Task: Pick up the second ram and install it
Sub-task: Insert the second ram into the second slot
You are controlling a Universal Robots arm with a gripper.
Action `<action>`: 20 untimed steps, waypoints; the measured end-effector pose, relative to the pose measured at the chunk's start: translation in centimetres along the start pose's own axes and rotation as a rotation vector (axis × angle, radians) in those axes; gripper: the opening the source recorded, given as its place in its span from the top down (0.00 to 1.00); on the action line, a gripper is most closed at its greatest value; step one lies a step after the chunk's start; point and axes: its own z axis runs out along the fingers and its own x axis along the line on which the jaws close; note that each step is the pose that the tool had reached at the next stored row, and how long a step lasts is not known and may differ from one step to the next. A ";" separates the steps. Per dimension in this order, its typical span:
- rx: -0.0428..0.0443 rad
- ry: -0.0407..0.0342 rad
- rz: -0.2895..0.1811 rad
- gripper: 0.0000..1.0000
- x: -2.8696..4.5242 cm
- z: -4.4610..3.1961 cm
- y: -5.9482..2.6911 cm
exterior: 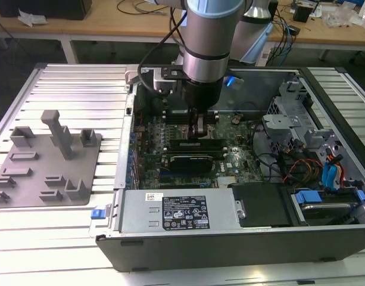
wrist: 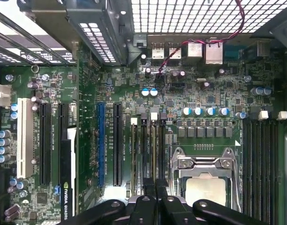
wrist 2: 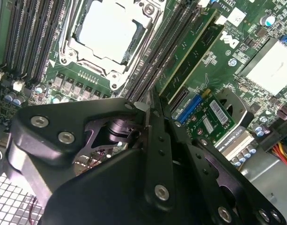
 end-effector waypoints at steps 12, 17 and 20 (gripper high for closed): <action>0.0001 -0.0074 0.001 0.91 -0.01 0.70 0.22; 0.0001 -0.0074 0.001 0.91 0.08 0.73 0.22; 0.0001 -0.0101 0.000 0.91 0.10 0.81 0.21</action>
